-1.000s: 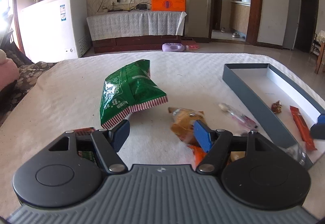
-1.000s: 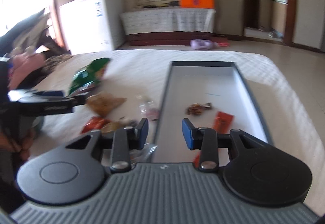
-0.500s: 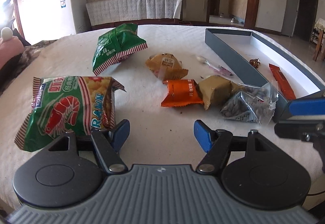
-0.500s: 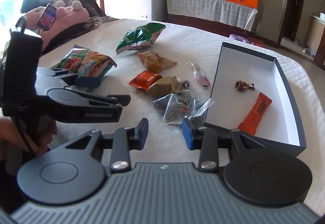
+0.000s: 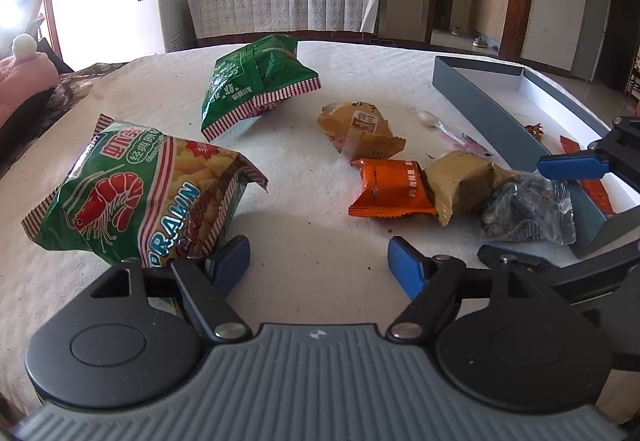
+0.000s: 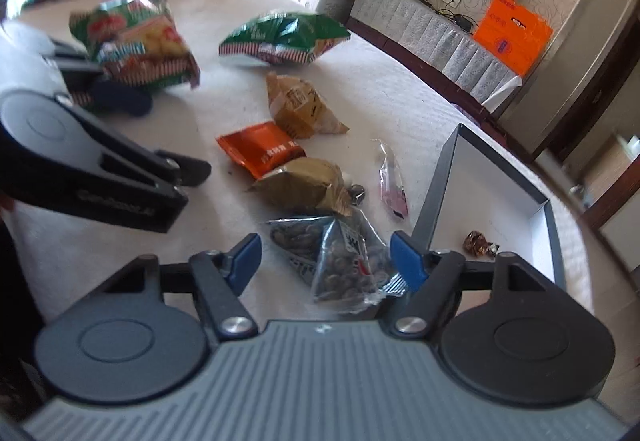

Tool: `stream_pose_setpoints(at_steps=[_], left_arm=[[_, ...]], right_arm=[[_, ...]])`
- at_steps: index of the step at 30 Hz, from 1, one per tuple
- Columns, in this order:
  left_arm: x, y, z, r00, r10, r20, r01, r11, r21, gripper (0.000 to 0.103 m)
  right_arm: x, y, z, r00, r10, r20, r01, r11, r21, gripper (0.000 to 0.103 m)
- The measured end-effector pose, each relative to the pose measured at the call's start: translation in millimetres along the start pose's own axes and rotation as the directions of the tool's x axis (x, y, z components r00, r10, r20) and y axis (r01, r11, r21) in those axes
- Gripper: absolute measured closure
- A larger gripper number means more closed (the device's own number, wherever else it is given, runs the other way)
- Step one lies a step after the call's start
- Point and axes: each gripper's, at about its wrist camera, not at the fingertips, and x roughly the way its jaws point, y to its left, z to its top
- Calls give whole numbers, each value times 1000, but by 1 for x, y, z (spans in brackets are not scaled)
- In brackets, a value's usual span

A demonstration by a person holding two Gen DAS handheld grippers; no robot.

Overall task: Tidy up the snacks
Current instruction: 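Grasp orange snack packet with left gripper while right approaches clear seed bag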

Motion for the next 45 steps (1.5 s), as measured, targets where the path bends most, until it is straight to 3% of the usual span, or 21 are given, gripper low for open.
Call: stream_pose_setpoints(at_steps=[3, 5, 7, 12, 14, 17, 26, 31, 34, 36, 38, 40, 45], left_arm=[[3, 4, 1, 1000, 19, -2, -19, 1000, -16, 21], [4, 8, 2, 999, 34, -9, -34, 999, -32, 20], [6, 13, 3, 999, 37, -13, -37, 998, -56, 20], [8, 15, 5, 999, 33, -9, -33, 997, -76, 19], [8, 11, 6, 1000, 1, 2, -1, 998, -69, 19], [10, 1, 9, 999, -35, 26, 36, 999, -29, 19], [41, -25, 25, 997, -72, 34, 71, 997, 25, 17], [50, -34, 26, 996, -86, 27, 84, 995, 55, 18], [50, -36, 25, 995, -100, 28, 98, 993, 66, 25], [49, -37, 25, 992, -122, 33, 119, 990, 75, 39], [47, -40, 24, 988, -150, 36, 146, 985, 87, 52], [45, -43, 23, 984, -172, 37, 168, 981, 96, 63], [41, -39, 21, 982, -184, 41, 181, 981, 69, 73]], right_arm=[[1, -3, 1, 1000, 7, 0, -7, 1000, 0, 28], [-4, 0, 1, 999, 51, -17, -52, 999, -10, 51], [-14, 6, -3, 998, 63, -30, -63, 998, 11, 51], [-27, -21, -18, 985, 172, -13, -161, 944, 288, 54], [-24, -25, -20, 985, 170, 7, -164, 937, 308, 47], [-14, -14, -16, 988, 155, -5, -149, 958, 243, 38], [-18, -23, -21, 981, 192, -12, -178, 931, 317, 38], [-15, -17, -19, 984, 180, -11, -167, 934, 315, 28], [-13, -12, -17, 985, 172, -7, -162, 939, 303, 24], [-14, -14, -15, 986, 165, -15, -152, 937, 315, 30], [-15, -18, -14, 989, 146, -25, -130, 938, 322, 51], [-17, -25, -16, 987, 160, -16, -145, 926, 350, 51], [-23, -23, -16, 985, 171, -5, -160, 931, 329, 55]])
